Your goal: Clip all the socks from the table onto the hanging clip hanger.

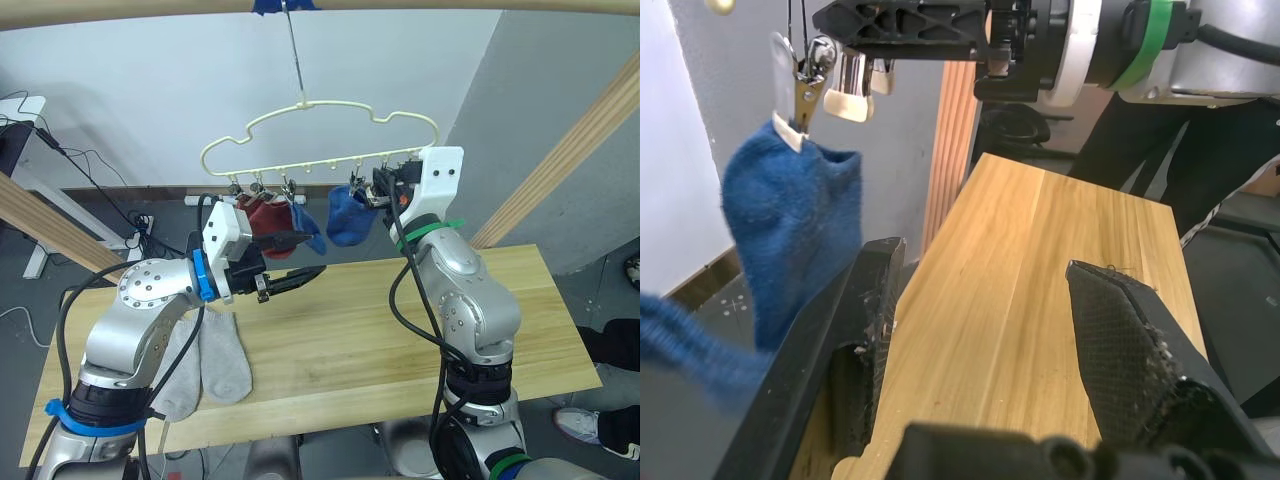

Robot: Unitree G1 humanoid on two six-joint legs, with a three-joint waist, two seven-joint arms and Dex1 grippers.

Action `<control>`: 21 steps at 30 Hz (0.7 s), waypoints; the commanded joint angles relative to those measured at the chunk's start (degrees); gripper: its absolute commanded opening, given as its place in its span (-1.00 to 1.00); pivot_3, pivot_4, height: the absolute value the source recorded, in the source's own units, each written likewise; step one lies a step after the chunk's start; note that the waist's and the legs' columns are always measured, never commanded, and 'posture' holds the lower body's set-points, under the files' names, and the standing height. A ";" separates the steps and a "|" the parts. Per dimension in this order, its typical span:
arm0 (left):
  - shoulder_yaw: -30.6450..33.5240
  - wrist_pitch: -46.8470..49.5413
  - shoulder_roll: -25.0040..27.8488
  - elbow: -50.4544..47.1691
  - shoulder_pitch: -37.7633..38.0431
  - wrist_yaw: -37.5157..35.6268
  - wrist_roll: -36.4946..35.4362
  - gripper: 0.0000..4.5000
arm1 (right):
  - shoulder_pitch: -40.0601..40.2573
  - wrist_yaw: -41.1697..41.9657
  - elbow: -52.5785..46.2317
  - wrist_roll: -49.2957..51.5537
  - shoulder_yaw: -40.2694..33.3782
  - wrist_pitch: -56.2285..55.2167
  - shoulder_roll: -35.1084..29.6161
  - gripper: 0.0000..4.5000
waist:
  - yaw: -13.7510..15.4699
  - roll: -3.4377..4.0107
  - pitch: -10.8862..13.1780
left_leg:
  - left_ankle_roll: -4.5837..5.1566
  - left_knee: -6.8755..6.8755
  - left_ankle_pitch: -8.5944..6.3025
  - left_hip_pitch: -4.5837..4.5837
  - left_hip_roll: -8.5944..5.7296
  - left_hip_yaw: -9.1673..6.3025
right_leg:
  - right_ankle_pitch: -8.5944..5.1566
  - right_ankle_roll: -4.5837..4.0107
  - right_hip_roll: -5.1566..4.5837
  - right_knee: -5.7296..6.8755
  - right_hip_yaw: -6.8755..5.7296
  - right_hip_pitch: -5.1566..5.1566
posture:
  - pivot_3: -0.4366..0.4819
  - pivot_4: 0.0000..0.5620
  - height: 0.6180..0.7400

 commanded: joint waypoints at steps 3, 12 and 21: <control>0.60 -1.48 -1.31 -1.77 3.60 4.24 2.37 0.27 | -0.75 0.13 -2.67 1.18 0.06 -1.14 0.05 -1.00 | -0.04 -0.01 -0.08 | 0.00 0.00 0.00 0.01 0.00 0.01 | 0.00 0.00 0.00 0.01 0.01 0.00 | -0.60 -0.17 1.00; 2.64 1.86 -16.52 -4.10 22.91 33.50 13.76 0.64 | -0.83 0.97 -2.93 1.50 0.36 -0.22 -0.81 -1.00 | -0.11 0.02 -0.47 | 0.01 0.00 -0.01 0.05 0.10 0.06 | 0.00 0.00 -0.10 0.04 0.08 0.00 | -0.58 -0.12 1.00; 5.35 2.79 -28.66 -1.13 29.98 48.00 17.81 1.00 | -1.22 2.03 -3.10 2.75 0.69 1.50 -2.70 -1.00 | 0.40 -0.01 -0.52 | 0.18 0.13 0.10 0.18 -0.07 0.01 | 0.01 -0.01 -0.08 0.35 0.04 0.08 | -0.57 -0.09 1.00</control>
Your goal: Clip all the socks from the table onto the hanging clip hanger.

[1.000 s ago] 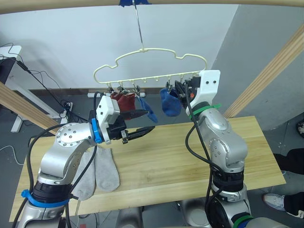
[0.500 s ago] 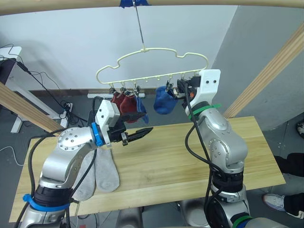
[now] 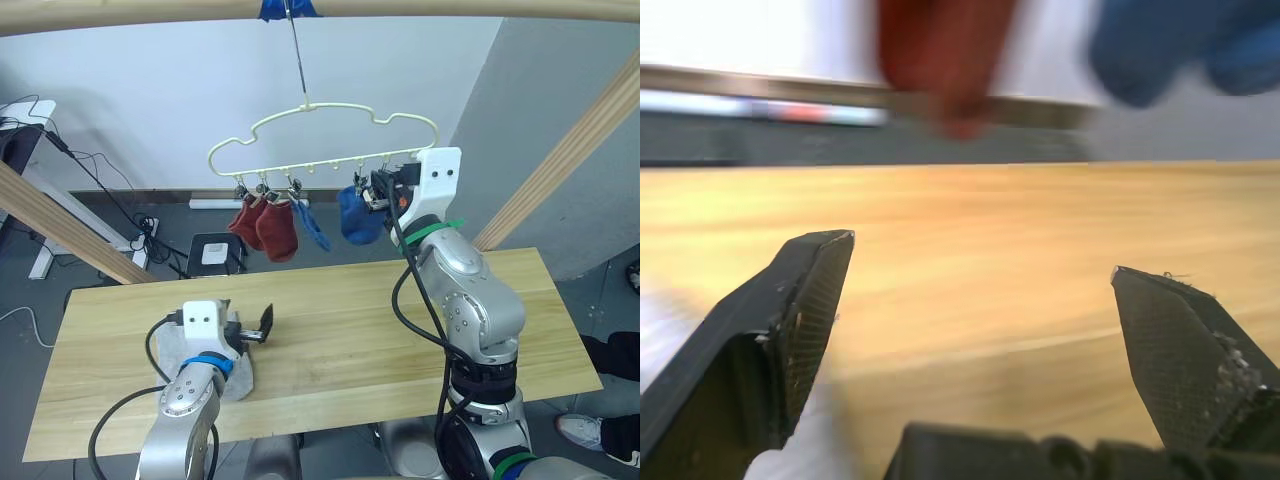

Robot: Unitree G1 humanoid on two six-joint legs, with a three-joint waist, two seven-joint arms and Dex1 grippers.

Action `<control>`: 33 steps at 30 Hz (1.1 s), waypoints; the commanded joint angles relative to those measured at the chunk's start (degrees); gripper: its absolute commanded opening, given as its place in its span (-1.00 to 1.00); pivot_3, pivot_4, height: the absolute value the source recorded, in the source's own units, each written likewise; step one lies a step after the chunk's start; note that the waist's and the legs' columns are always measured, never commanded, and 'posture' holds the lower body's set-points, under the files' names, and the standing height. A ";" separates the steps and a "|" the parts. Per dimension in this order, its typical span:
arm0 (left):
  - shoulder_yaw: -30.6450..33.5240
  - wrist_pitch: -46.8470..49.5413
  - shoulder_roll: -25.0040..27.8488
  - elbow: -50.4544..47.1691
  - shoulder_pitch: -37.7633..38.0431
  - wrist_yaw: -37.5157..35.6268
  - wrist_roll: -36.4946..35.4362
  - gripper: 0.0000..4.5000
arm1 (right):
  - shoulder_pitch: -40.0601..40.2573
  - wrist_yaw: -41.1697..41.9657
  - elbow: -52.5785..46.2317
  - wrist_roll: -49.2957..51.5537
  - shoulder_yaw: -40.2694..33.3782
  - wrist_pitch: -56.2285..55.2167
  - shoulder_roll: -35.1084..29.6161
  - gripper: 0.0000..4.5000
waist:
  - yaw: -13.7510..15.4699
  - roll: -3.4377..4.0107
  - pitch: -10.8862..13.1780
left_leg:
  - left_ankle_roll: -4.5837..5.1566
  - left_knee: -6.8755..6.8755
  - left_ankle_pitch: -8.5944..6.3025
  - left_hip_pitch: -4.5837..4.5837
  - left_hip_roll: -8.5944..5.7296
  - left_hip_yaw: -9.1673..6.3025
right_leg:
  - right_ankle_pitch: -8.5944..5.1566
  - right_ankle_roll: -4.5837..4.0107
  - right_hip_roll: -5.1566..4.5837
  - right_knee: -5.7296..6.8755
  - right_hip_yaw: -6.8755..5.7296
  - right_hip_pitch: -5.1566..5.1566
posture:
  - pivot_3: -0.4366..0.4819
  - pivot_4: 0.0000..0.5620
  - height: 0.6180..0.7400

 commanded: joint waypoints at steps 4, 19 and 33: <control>4.14 2.25 -6.86 2.45 1.26 8.75 -0.39 1.00 | -1.33 0.81 -2.85 1.28 0.32 0.49 -0.92 -1.00 | -0.16 -0.01 -0.02 | 0.03 0.03 0.02 0.10 -0.01 0.10 | 0.00 0.00 0.02 0.01 0.05 0.07 | -0.58 -0.08 1.00; 9.21 7.04 -9.79 9.45 -4.06 14.66 -1.63 1.00 | -1.33 1.14 -3.43 1.28 0.53 1.63 -1.14 -1.00 | -0.30 -0.05 -0.04 | 0.05 0.00 0.03 0.07 0.00 0.04 | 0.02 -0.03 0.09 0.04 0.01 0.05 | -0.62 -0.07 1.00; 6.13 9.70 -6.08 10.42 -4.31 13.07 1.64 0.21 | -1.15 0.96 -3.31 1.74 0.66 1.51 -0.32 -1.00 | -0.36 -0.03 -0.05 | 0.05 -0.04 0.03 0.09 0.01 0.03 | 0.02 -0.03 0.10 -0.02 0.02 0.05 | -0.62 -0.08 1.00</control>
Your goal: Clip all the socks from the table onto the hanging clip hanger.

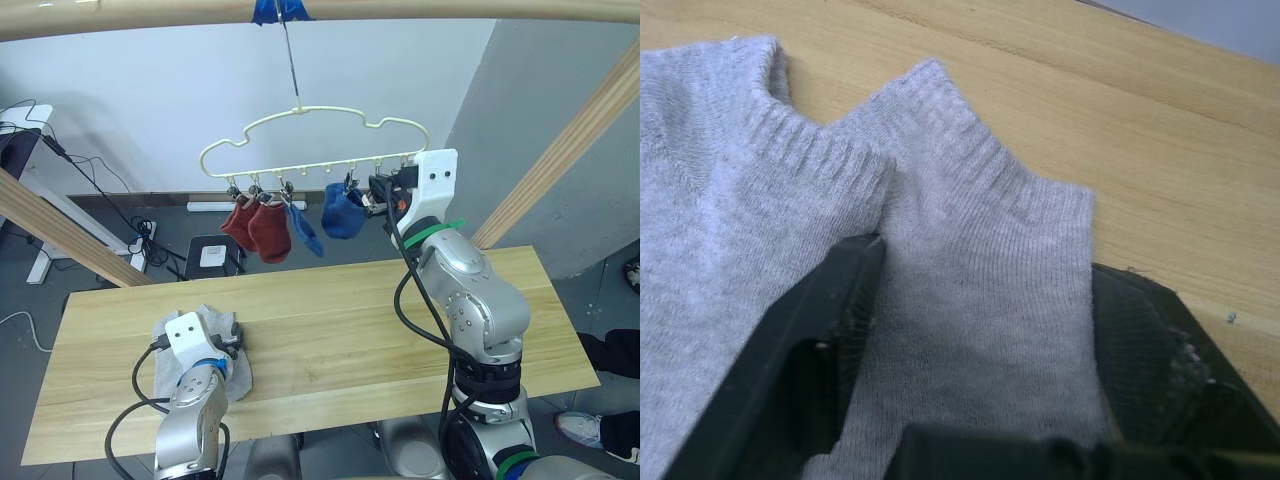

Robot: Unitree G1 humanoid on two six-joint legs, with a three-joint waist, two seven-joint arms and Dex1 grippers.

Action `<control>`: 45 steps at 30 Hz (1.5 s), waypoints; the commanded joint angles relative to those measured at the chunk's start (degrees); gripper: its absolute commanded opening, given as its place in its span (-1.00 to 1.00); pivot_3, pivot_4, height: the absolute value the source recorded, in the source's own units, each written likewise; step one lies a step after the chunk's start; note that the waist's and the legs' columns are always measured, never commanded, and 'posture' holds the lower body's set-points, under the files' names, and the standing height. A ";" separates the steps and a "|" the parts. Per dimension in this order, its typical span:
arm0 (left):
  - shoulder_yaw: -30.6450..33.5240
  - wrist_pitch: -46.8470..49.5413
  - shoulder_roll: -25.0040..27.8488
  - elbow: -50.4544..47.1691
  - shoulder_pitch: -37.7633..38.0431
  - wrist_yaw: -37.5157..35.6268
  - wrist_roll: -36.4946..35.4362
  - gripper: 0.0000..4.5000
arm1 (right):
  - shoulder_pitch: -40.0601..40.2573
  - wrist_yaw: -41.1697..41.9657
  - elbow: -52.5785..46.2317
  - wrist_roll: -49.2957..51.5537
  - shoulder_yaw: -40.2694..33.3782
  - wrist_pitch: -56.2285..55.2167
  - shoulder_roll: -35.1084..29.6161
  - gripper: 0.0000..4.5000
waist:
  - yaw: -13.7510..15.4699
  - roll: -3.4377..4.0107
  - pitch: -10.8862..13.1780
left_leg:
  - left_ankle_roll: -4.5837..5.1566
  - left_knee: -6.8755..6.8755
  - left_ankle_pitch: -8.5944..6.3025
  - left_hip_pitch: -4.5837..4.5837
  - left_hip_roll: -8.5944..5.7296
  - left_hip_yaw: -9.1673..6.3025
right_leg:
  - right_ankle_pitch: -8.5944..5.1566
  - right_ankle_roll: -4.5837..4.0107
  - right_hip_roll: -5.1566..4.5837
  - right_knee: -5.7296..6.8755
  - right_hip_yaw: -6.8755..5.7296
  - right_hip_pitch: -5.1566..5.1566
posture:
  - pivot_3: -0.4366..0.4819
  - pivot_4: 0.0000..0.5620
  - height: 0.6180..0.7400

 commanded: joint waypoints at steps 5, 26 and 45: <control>-0.54 1.04 0.93 -0.19 1.71 -0.59 0.67 -0.16 | -0.96 0.12 -2.65 1.28 0.58 -0.77 0.74 -1.00 | 0.00 0.00 0.00 | 0.00 -0.02 0.00 0.00 0.01 -0.01 | 0.00 0.00 0.00 -0.01 0.00 0.00 | -0.62 -0.08 1.00; -16.72 -26.88 12.74 -5.39 2.50 -31.28 0.49 -1.00 | -1.08 0.21 -2.25 1.13 0.74 -1.58 1.09 -1.00 | 0.16 0.01 0.00 | -0.01 -0.20 0.00 -0.09 0.07 0.11 | 0.00 -0.01 -0.04 -0.44 0.03 -0.05 | -0.59 -0.10 1.00; -24.55 -42.10 7.26 9.44 -17.10 -31.05 8.49 -1.00 | -1.36 -0.34 -3.21 1.70 -0.06 -0.04 1.72 -1.00 | -0.18 0.01 0.00 | 0.00 -0.16 -0.01 -0.20 0.00 0.07 | 0.07 0.09 -0.05 -0.44 0.02 -0.06 | -0.66 -0.10 1.00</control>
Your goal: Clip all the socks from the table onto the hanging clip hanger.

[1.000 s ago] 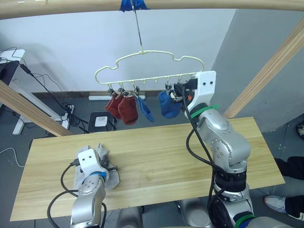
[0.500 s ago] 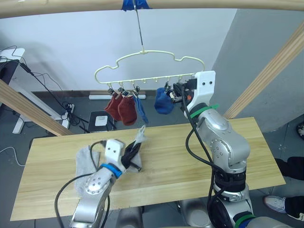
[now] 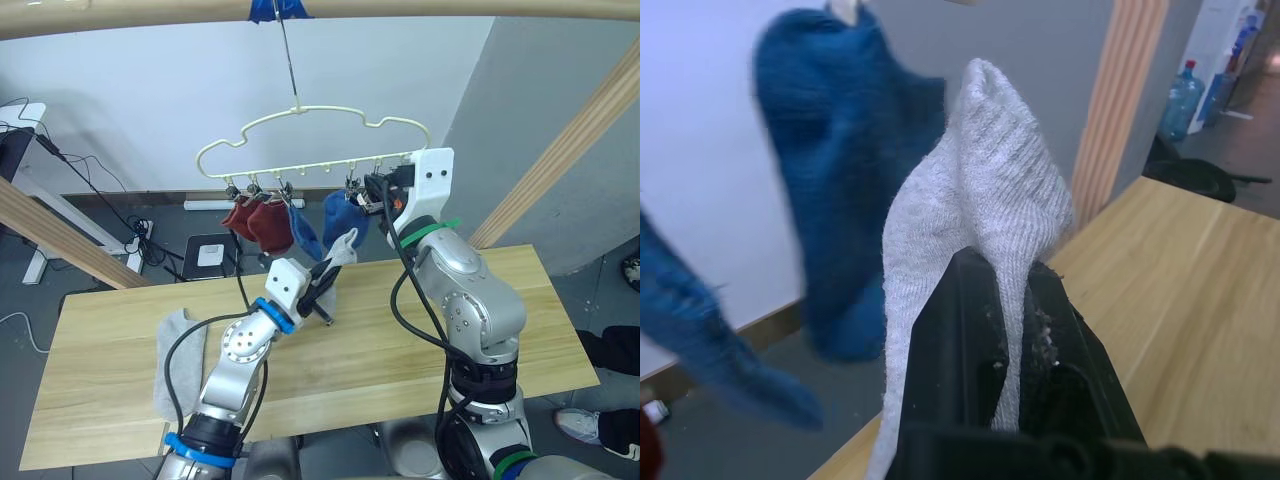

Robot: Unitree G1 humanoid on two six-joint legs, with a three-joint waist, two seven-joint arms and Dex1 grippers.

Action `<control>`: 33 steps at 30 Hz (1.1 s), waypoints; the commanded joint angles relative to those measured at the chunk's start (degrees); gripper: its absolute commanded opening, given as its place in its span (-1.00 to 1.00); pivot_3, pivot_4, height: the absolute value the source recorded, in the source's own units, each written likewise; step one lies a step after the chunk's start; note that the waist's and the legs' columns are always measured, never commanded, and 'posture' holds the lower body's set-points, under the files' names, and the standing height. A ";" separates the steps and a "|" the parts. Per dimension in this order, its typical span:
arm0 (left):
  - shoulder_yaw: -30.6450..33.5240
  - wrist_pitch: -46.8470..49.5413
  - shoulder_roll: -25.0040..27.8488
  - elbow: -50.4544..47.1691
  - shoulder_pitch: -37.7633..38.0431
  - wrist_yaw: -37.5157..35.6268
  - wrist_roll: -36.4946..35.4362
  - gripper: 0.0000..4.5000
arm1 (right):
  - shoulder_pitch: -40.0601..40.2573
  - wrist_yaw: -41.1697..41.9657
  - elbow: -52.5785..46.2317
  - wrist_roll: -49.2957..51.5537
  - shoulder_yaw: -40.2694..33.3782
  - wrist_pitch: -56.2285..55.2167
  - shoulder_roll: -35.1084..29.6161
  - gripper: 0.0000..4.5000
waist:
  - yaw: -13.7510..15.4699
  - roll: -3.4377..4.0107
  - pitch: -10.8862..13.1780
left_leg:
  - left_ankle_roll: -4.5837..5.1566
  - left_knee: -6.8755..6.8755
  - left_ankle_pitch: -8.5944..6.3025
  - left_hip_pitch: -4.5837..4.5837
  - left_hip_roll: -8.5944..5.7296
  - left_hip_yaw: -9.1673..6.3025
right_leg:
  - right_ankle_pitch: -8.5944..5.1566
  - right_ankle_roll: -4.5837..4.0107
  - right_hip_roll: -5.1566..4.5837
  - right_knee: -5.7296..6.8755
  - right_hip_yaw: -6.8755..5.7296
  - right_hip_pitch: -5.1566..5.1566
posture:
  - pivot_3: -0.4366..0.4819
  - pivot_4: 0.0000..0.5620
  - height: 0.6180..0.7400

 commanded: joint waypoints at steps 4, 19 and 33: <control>-0.48 -1.68 -1.81 1.55 -2.91 1.91 1.41 -1.00 | -1.08 -0.63 -3.27 1.80 -0.27 0.21 0.45 -1.00 | -0.17 0.00 0.00 | 0.00 -0.01 0.00 0.01 0.02 -0.01 | 0.00 0.00 0.02 0.01 -0.01 0.00 | -0.68 -0.10 1.00; -0.66 -2.30 -4.11 5.29 -6.36 4.15 2.89 -1.00 | -0.81 -1.39 -3.48 2.46 0.05 1.56 0.41 -1.00 | -0.72 0.00 0.00 | 0.00 0.01 0.00 -0.02 -0.01 -0.03 | 0.00 0.01 0.01 0.00 -0.02 0.00 | -0.69 -0.09 1.00; -0.68 -2.56 -5.32 5.93 -7.80 5.10 2.96 -1.00 | -0.28 -1.38 -3.62 2.43 0.50 2.56 0.34 -1.00 | -1.32 0.00 0.00 | 0.00 0.01 0.00 -0.03 -0.02 -0.06 | 0.01 0.02 0.01 0.00 -0.03 0.01 | -0.69 -0.08 1.00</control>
